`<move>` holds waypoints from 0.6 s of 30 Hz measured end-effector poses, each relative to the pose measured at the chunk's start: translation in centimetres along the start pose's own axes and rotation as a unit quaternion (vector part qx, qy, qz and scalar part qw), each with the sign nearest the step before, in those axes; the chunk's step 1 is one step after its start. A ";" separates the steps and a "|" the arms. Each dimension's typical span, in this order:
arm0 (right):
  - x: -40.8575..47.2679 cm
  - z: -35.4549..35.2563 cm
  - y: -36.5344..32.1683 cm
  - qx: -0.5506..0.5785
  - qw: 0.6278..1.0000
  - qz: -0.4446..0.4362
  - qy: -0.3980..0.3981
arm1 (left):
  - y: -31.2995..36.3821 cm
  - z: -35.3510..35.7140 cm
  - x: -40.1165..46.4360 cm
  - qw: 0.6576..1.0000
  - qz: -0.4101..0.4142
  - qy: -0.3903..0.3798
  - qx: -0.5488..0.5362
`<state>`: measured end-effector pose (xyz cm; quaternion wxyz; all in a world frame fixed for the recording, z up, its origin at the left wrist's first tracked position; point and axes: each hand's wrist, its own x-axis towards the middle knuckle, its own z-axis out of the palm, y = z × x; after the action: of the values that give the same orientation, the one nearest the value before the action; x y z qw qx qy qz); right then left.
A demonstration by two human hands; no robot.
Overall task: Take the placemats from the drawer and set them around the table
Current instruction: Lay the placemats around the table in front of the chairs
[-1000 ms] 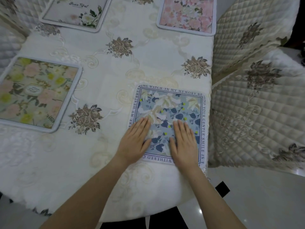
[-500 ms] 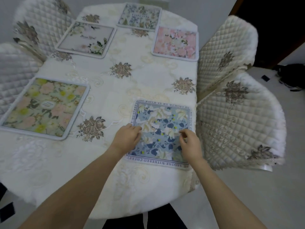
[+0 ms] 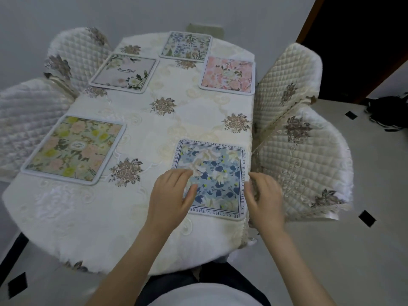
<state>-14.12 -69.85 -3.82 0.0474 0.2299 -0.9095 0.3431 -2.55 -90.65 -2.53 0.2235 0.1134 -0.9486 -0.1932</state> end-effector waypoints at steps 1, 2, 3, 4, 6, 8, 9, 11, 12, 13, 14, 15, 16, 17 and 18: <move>-1.0 -0.2 0.2 0.000 1.000 0.003 0.002 | 0.4 0.0 -0.9 1.000 -0.010 -0.009 -0.004; -2.0 -0.3 0.4 -0.002 1.000 0.006 0.005 | 0.9 0.0 -1.8 1.000 -0.015 -0.022 -0.006; -3.0 -0.4 0.6 -0.009 1.000 0.006 0.009 | 1.3 0.0 -2.5 0.999 -0.013 -0.040 -0.003; -3.8 -0.5 0.8 -0.024 1.000 0.003 0.006 | 1.6 0.1 -3.1 0.998 -0.004 -0.062 0.007; -5.4 -0.8 1.1 -0.062 0.998 0.005 -0.020 | 1.9 0.3 -4.0 0.993 0.025 -0.112 0.029; -7.1 -1.0 1.5 -0.087 0.995 0.015 -0.037 | 1.9 0.6 -4.8 0.987 0.041 -0.150 0.031; -8.0 -1.0 1.5 -0.089 0.995 0.029 -0.037 | 1.9 0.7 -5.1 0.985 0.043 -0.163 0.028; -9.6 -1.0 1.2 -0.086 0.994 0.066 -0.022 | 1.8 0.8 -5.3 0.981 0.055 -0.183 0.020; -10.3 -1.0 0.9 -0.085 0.993 0.082 -0.010 | 1.8 0.8 -5.4 0.979 0.066 -0.191 0.015; -11.1 -1.0 0.5 -0.085 0.992 0.096 0.005 | 1.7 0.9 -5.5 0.977 0.081 -0.198 0.010; -11.9 -1.0 0.2 -0.087 0.990 0.110 0.019 | 1.5 0.9 -5.6 0.974 0.096 -0.205 0.004; -12.8 -1.0 -0.3 -0.090 0.987 0.126 0.034 | 1.3 0.9 -5.6 0.971 0.110 -0.214 -0.001; -13.8 -1.1 -0.8 -0.092 0.984 0.145 0.047 | 1.1 0.8 -5.7 0.967 0.122 -0.223 -0.006; -14.9 -1.1 -1.3 -0.095 0.980 0.166 0.058 | 0.9 0.8 -5.8 0.963 0.134 -0.234 -0.011; -16.1 -1.2 -1.9 -0.099 0.975 0.185 0.067 | 0.8 0.8 -6.0 0.958 0.145 -0.245 -0.016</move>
<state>0.94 -64.11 -5.69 0.0665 0.0281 -0.9604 0.2693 2.21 -87.92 -5.09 0.0112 -0.0801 -0.9773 -0.1960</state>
